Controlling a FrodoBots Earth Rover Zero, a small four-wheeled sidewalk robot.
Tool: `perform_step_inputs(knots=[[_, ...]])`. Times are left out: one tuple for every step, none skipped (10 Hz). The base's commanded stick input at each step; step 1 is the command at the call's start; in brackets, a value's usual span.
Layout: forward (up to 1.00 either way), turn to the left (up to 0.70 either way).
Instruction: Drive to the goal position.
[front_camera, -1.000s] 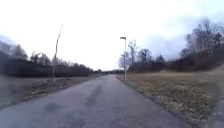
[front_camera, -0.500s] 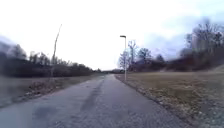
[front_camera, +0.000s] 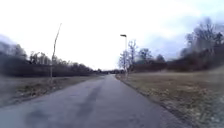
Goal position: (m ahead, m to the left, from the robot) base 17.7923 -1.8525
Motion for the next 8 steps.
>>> perform_step_inputs(knots=[[0.5,0.0],[0.5,0.0],[0.5,0.0],[0.5,0.0],[0.5,0.0],[0.5,0.0],[0.5,0.0],[0.5,0.0]])
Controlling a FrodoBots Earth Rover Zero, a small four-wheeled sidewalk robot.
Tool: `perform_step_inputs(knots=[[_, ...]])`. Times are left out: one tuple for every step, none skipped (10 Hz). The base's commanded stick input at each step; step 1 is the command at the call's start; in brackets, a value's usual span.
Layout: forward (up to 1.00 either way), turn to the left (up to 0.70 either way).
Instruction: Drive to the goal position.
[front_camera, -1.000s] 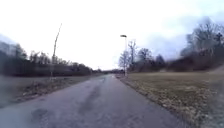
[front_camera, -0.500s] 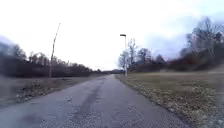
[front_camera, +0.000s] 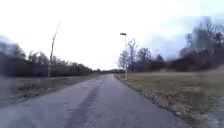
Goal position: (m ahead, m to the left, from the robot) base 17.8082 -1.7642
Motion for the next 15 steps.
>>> perform_step_inputs(knots=[[0.5,0.0],[0.5,0.0],[0.5,0.0],[0.5,0.0],[0.5,0.0],[0.5,0.0],[0.5,0.0],[0.5,0.0],[0.5,0.0],[0.5,0.0],[0.5,0.0],[0.5,0.0],[0.5,0.0],[0.5,0.0],[0.5,0.0]])
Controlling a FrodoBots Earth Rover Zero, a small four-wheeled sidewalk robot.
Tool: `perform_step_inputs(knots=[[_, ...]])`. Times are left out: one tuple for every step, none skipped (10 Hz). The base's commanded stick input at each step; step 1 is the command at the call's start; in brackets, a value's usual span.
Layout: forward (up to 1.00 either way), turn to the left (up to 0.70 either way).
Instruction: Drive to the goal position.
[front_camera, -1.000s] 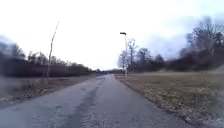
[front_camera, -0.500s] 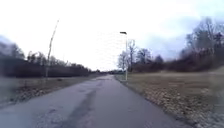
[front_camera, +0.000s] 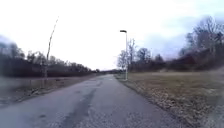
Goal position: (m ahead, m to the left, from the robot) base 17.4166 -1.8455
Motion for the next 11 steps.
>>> perform_step_inputs(knots=[[0.5,0.0],[0.5,0.0],[0.5,0.0],[0.5,0.0],[0.5,0.0],[0.5,0.0],[0.5,0.0],[0.5,0.0],[0.5,0.0],[0.5,0.0],[0.5,0.0]])
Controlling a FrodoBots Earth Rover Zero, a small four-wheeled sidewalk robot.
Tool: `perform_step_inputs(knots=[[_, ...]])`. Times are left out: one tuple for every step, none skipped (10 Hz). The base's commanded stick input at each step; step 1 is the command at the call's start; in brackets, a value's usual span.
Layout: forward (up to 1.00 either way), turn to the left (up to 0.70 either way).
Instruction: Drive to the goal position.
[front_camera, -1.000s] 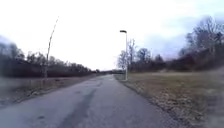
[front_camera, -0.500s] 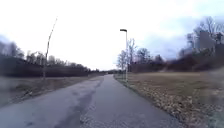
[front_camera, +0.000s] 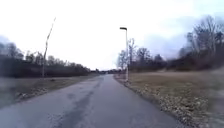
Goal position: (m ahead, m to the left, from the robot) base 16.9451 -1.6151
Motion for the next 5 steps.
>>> perform_step_inputs(knots=[[0.5,0.22],[0.5,0.5],[0.5,0.5],[0.5,0.42],[0.5,0.25]])
